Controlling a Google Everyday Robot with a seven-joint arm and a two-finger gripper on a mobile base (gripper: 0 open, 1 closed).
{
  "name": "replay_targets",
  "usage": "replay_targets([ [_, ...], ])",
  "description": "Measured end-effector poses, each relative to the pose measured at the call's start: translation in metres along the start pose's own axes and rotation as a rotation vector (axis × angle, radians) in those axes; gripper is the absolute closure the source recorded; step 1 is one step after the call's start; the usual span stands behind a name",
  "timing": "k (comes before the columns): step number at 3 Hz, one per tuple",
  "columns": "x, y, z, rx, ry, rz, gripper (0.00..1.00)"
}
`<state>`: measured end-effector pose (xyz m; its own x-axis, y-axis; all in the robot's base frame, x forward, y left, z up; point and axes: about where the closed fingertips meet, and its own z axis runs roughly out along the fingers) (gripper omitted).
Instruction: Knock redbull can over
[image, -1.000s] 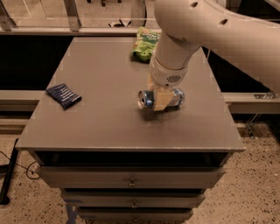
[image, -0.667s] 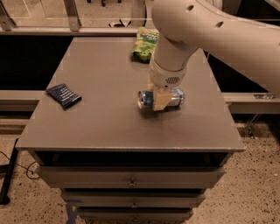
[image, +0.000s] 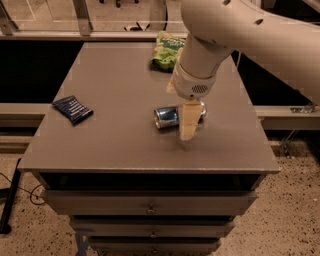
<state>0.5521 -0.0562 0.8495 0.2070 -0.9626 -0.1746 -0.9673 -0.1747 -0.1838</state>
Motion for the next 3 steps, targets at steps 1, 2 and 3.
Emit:
replay_targets([
  [1,0.003,0.001,-0.013,0.007,-0.091,0.055,0.00],
  [2,0.017,0.002,-0.043,0.038,-0.207,0.134,0.00],
  [3,0.048,0.008,-0.079,0.087,-0.337,0.239,0.00],
])
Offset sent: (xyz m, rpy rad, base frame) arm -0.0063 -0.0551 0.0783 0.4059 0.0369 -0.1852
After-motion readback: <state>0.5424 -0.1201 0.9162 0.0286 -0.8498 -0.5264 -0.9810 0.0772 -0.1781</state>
